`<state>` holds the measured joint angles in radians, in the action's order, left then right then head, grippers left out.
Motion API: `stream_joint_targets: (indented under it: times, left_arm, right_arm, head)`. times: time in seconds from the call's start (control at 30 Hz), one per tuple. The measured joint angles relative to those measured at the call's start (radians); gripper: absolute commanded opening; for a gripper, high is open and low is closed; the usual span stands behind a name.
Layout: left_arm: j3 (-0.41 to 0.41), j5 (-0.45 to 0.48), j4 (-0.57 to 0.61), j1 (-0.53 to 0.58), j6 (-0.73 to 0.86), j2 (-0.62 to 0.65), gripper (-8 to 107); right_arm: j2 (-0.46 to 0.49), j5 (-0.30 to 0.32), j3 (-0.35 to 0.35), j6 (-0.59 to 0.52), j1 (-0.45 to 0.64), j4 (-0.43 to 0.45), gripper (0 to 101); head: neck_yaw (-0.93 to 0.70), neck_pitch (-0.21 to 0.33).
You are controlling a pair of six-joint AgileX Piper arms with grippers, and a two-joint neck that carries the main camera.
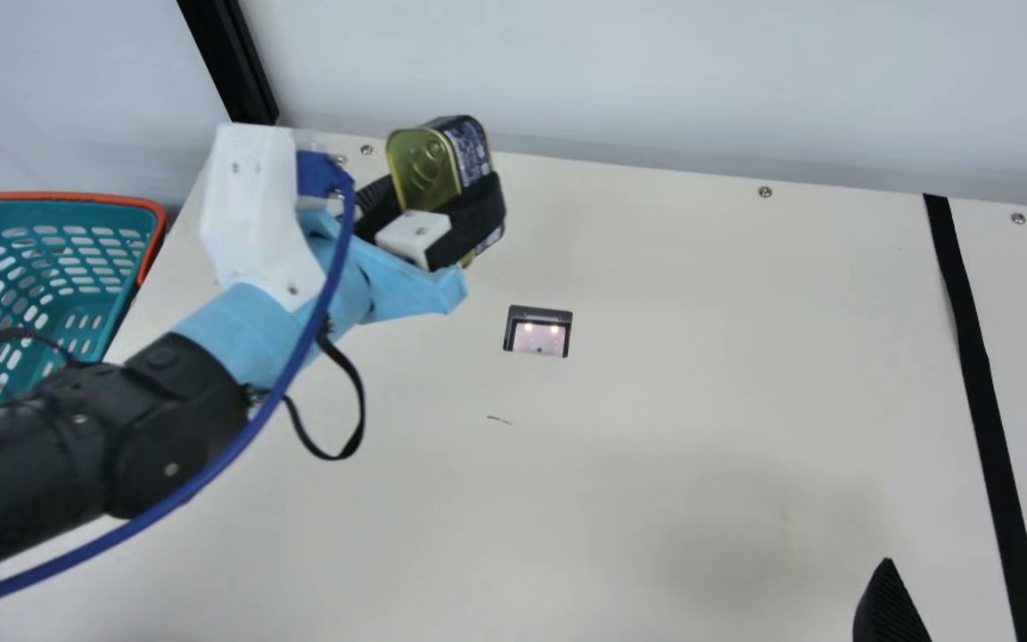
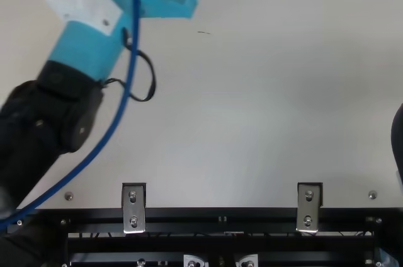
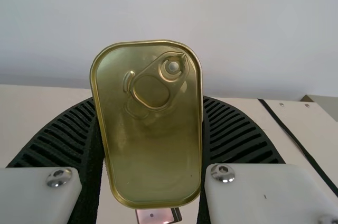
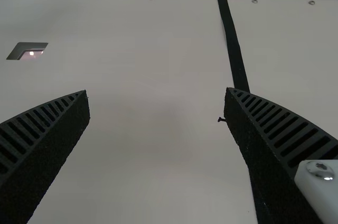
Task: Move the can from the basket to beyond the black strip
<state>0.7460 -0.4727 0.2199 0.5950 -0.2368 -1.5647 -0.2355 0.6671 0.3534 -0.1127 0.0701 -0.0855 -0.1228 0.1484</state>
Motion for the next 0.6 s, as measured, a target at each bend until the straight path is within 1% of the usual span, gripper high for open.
stream_joint_targets:
  times: [0.2, 0.6]
  left_arm:
    - [0.020, -0.063, -0.006, 0.033, -0.018, -0.087, 10]
    - [0.065, -0.113, -0.006, 0.073, -0.015, -0.189, 10]
  right_arm:
    - [0.000, 0.000, 0.000, 0.000, 0.000, 0.000, 101]
    - [0.000, 0.000, 0.000, 0.000, 0.000, 0.000, 101]
  head:
    - [0.000, 0.000]
    - [0.000, 0.000]
